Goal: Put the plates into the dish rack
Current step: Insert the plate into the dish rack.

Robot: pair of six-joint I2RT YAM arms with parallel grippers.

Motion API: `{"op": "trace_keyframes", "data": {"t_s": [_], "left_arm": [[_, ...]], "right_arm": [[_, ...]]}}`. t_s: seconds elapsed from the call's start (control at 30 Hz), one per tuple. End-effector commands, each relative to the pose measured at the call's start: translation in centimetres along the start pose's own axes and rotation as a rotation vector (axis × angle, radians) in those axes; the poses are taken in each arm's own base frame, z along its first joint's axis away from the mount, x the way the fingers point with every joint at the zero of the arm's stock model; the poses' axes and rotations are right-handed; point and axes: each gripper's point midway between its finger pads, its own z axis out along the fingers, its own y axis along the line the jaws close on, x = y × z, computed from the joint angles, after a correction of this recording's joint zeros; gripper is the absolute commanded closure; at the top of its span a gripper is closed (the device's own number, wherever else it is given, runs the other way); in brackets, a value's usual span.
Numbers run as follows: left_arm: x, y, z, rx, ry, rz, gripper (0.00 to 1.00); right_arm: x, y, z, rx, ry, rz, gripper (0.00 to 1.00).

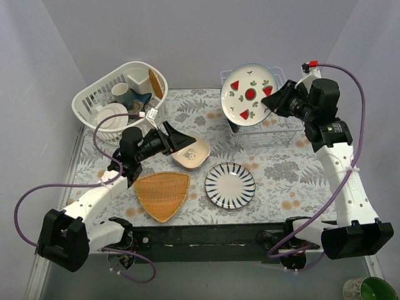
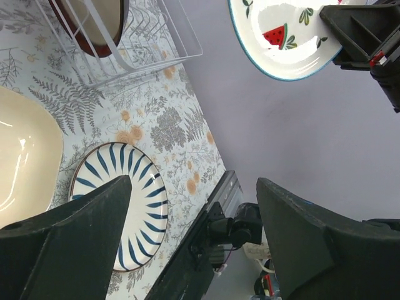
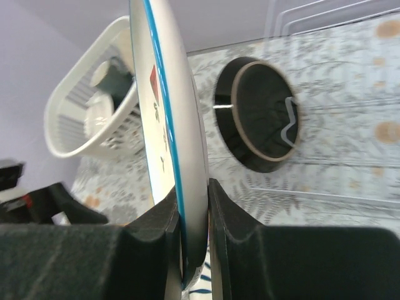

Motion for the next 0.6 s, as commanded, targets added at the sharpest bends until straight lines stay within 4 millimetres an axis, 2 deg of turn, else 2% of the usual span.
{"op": "trace_keyframes", "data": {"t_s": [0.0,0.03,0.07,0.1,0.13,0.17,0.2,0.23,0.27,0.3,0.33,0.4,0.43,0.5,0.57], "left_arm": [[-1.2,-1.5,-0.9,-0.019,-0.032,0.080,0.18],[-1.2,-1.3,-1.0,-0.029,-0.036,0.082,0.15],[-1.1,-1.2,-1.1,-0.038,-0.035,0.080,0.15],[-1.2,-1.3,-1.2,-0.039,-0.040,0.085,0.15],[-1.1,-1.1,-1.2,-0.046,-0.041,0.086,0.14],[-1.1,-1.1,-1.3,-0.051,-0.039,0.086,0.14],[-1.1,-1.0,-1.4,-0.054,-0.038,0.088,0.14],[-1.1,-1.1,-1.4,-0.056,-0.039,0.094,0.14],[-1.1,-0.9,-1.5,-0.063,-0.043,0.095,0.14],[-1.2,-1.0,-1.5,-0.065,-0.045,0.098,0.14],[-1.2,-1.0,-1.6,-0.067,-0.045,0.100,0.14],[-1.3,-1.1,-1.7,-0.071,-0.049,0.106,0.14],[-1.4,-1.1,-1.7,-0.071,-0.052,0.107,0.14],[-1.4,-1.0,-1.8,-0.081,-0.052,0.109,0.14],[-1.3,-0.7,-1.8,-0.090,-0.049,0.109,0.14]], "right_arm": [[-6.0,-0.5,-2.4,0.199,-0.185,-0.124,0.99],[-6.8,-1.3,-2.6,0.270,-0.218,-0.132,0.99],[-8.0,-0.8,-3.1,0.290,-0.250,-0.150,0.99],[-7.4,-0.7,-2.4,0.314,-0.225,-0.167,0.99],[-8.0,-1.4,-2.7,0.393,-0.249,-0.203,0.99],[-9.0,-0.6,-3.0,0.410,-0.277,-0.223,0.99],[-8.2,0.5,-1.9,0.414,-0.255,-0.256,0.99],[-8.7,0.1,-2.4,0.491,-0.279,-0.297,0.99],[-8.8,0.7,-2.2,0.509,-0.285,-0.317,0.99],[-8.6,2.4,-1.5,0.499,-0.285,-0.346,0.99],[-9.0,1.8,-1.9,0.576,-0.298,-0.374,0.99],[-8.8,2.9,-0.9,0.610,-0.289,-0.418,0.99],[-9.1,2.6,-1.1,0.666,-0.312,-0.432,0.99],[-8.2,2.6,-0.2,0.715,-0.291,-0.508,0.99],[-8.1,2.1,-0.1,0.786,-0.309,-0.557,0.99]]}}
